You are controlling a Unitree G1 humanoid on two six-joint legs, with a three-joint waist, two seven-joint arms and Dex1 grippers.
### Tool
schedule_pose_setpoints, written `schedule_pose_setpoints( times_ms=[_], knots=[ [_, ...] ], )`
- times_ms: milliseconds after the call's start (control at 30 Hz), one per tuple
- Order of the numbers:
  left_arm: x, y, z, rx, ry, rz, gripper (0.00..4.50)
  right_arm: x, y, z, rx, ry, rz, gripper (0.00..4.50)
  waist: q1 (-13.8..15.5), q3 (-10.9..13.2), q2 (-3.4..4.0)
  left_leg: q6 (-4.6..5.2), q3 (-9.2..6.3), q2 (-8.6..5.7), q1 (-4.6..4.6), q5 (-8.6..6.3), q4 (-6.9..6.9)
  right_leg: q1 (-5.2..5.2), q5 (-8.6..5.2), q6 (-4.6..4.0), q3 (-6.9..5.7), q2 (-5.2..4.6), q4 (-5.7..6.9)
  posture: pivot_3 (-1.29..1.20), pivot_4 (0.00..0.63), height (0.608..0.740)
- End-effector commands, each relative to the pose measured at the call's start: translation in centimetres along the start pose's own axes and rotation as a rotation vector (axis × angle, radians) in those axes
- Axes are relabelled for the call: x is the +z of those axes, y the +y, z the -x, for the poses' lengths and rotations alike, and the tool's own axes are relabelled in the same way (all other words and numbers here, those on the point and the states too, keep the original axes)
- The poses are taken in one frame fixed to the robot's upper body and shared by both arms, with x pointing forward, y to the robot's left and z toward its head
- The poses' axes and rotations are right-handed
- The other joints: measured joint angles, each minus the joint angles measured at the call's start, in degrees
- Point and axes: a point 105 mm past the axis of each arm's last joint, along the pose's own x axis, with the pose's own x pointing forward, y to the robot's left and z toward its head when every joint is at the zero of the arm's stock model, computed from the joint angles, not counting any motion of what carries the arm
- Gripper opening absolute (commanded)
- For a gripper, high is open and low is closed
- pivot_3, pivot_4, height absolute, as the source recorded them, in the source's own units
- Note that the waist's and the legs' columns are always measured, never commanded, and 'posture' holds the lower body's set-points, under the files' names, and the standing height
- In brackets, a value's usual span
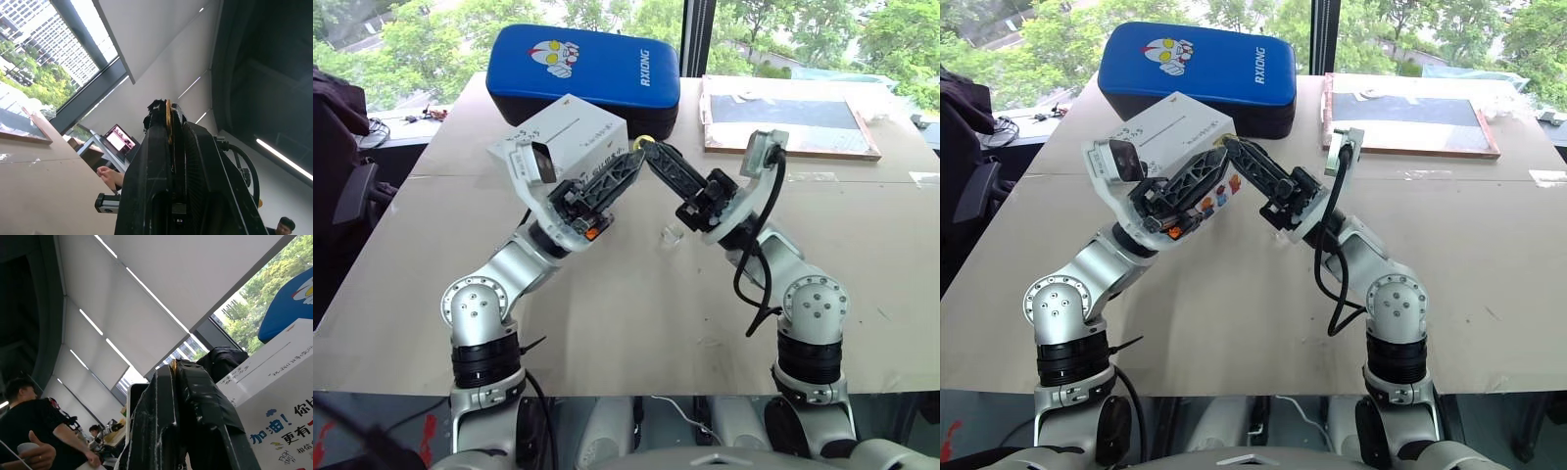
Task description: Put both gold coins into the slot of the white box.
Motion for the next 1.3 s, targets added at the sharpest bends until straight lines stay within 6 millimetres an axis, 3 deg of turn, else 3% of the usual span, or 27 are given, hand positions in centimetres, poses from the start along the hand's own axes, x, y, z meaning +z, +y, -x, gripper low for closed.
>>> schedule_pose_setpoints(
  times_ms=[33, 167, 233, 267, 433, 533, 667, 800, 867, 933, 1300],
  knots=[
    [0.1, -1.1, 0.1, -0.057, -0.010, -0.001, 0.01, 1.3, 2.0, -0.4, 0.095, -0.060, -0.026, 0.00, 0.0, 0.0, 0.00, 0.00, 0.00, 0.00, 0.00, 0.00, 0.00, 0.00, 0.00, 0.00, -0.01, 0.00, 0.00, 0.00, 0.150, 0.740],
    [0.3, -1.4, 0.1, -0.083, -0.014, -0.002, 0.01, 1.0, 1.9, -0.3, 0.091, -0.040, -0.020, 0.00, 0.0, 0.0, 0.00, 0.00, 0.00, 0.00, 0.00, 0.00, -0.02, 0.00, 0.00, 0.00, 0.00, 0.00, -0.03, 0.00, 0.150, 0.740],
    [0.5, -1.7, 0.2, -0.109, -0.029, 0.005, 0.96, 0.8, 1.9, -0.3, 0.089, -0.033, -0.020, 0.00, 0.0, 0.0, 0.01, 0.00, 0.00, 0.00, 0.00, 0.00, -0.03, 0.00, 0.00, 0.00, 0.00, 0.01, -0.04, 0.00, 0.150, 0.740],
    [0.6, -1.7, 0.2, -0.111, -0.035, 0.007, 1.17, 0.7, 1.9, -0.3, 0.089, -0.031, -0.019, 0.00, 0.0, 0.0, 0.01, 0.01, 0.00, 0.00, -0.01, 0.00, -0.04, 0.00, 0.00, 0.00, 0.00, 0.01, -0.06, 0.00, 0.150, 0.740],
    [0.7, -0.5, -0.1, -0.028, -0.042, 0.001, 3.62, 0.6, 1.9, -0.3, 0.084, -0.023, -0.008, 0.00, 0.0, 0.0, 0.01, 0.01, 0.00, 0.01, -0.02, 0.00, -0.05, 0.01, 0.00, 0.00, 0.00, 0.00, -0.13, 0.00, 0.150, 0.740],
    [0.5, -1.7, 0.0, -0.101, -0.042, 0.039, 3.62, 0.5, 1.8, -0.3, 0.079, -0.018, 0.000, 0.00, 0.0, 0.0, 0.01, 0.01, -0.01, 0.01, -0.03, 0.00, -0.06, 0.01, 0.00, 0.00, 0.00, 0.00, -0.14, 0.00, 0.150, 0.740],
    [0.5, -1.5, 0.1, -0.087, -0.042, 0.047, 3.62, 0.5, 1.8, -0.3, 0.079, -0.019, 0.000, 0.00, 0.0, 0.0, 0.01, 0.01, -0.02, 0.01, -0.03, 0.00, -0.08, 0.01, 0.00, 0.00, 0.00, 0.00, -0.17, 0.00, 0.150, 0.740],
    [0.8, -1.8, 0.1, -0.104, -0.060, 0.049, 1.98, 0.4, 1.8, -0.3, 0.078, -0.019, -0.001, 0.00, 0.0, 0.0, 0.01, 0.01, -0.02, 0.01, -0.03, 0.00, -0.08, 0.01, 0.00, 0.00, 0.00, 0.00, -0.17, 0.00, 0.150, 0.740],
    [0.8, -1.6, 0.1, -0.094, -0.053, 0.048, 0.87, 0.5, 1.8, -0.3, 0.080, -0.020, -0.003, 0.00, 0.0, 0.0, 0.01, 0.01, -0.02, 0.01, -0.03, -0.01, -0.08, 0.01, 0.00, 0.00, 0.00, 0.00, -0.18, 0.00, 0.150, 0.740],
    [0.6, -1.6, 0.1, -0.091, -0.044, 0.047, 0.06, 0.5, 1.8, -0.3, 0.082, -0.021, -0.003, 0.00, 0.0, 0.0, 0.01, 0.01, -0.02, 0.01, -0.03, -0.01, -0.10, 0.01, 0.00, 0.00, 0.00, 0.01, -0.19, 0.00, 0.150, 0.740],
    [0.2, -1.3, -0.1, -0.076, -0.019, 0.040, 0.06, 0.5, 1.8, -0.3, 0.084, -0.012, 0.004, 0.00, 0.0, 0.0, 0.01, 0.01, -0.02, 0.02, -0.04, -0.01, -0.13, 0.01, 0.00, 0.00, 0.00, 0.01, -0.22, 0.00, 0.150, 0.740]
  ],
)
